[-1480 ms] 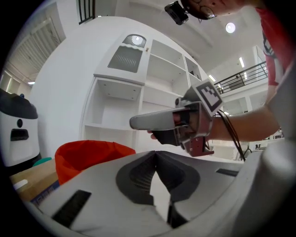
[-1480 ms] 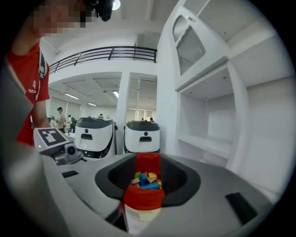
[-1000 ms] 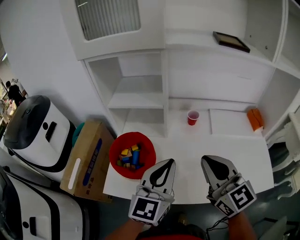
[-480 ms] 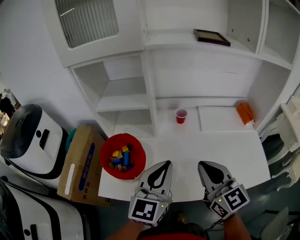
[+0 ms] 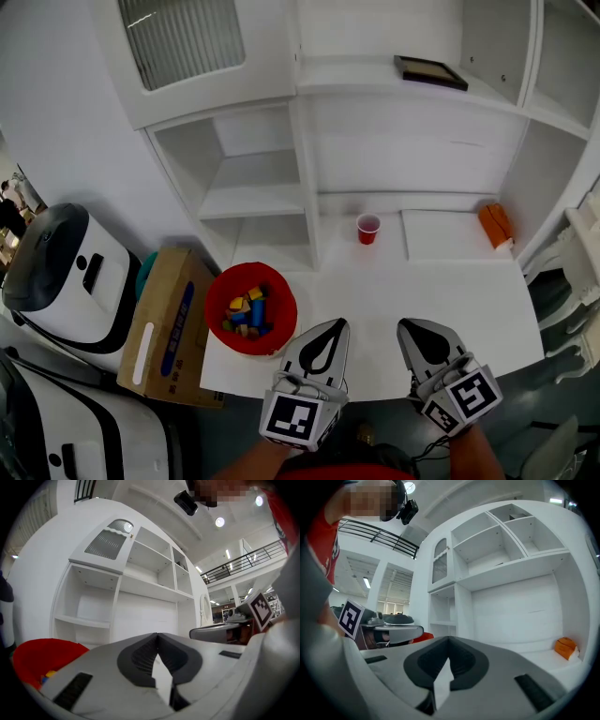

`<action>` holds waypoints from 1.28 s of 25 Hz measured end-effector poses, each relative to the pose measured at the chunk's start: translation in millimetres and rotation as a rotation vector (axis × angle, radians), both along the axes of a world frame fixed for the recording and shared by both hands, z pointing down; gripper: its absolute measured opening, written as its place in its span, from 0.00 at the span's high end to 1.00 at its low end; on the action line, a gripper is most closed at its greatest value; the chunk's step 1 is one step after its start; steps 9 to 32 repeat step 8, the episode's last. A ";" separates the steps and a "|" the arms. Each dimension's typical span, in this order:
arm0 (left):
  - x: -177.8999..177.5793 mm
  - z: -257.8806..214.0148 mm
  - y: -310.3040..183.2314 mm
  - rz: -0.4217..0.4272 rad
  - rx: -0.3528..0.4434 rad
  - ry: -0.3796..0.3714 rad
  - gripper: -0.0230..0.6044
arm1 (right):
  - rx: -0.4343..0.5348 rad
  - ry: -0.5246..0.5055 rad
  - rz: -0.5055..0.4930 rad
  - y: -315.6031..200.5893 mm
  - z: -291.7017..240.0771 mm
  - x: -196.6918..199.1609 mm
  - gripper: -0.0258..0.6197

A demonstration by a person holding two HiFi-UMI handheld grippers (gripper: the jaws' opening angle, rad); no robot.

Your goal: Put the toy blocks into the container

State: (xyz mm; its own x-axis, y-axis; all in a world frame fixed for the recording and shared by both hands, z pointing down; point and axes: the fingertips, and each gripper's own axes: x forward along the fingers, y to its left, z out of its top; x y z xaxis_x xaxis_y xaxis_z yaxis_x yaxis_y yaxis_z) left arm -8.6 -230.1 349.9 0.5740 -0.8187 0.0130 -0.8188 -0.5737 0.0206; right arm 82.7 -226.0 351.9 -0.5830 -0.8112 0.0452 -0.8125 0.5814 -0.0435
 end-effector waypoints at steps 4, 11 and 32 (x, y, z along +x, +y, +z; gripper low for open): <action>-2.5 0.2 1.4 -0.003 -0.020 0.001 0.92 | 0.002 -0.001 -0.010 0.1 -1.4 -3.9 0.95; -4.3 -0.5 1.3 -0.004 -0.015 -0.002 0.92 | 0.001 0.004 -0.015 0.2 -1.4 -6.1 0.95; -4.3 -0.5 1.3 -0.004 -0.015 -0.002 0.92 | 0.001 0.004 -0.015 0.2 -1.4 -6.1 0.95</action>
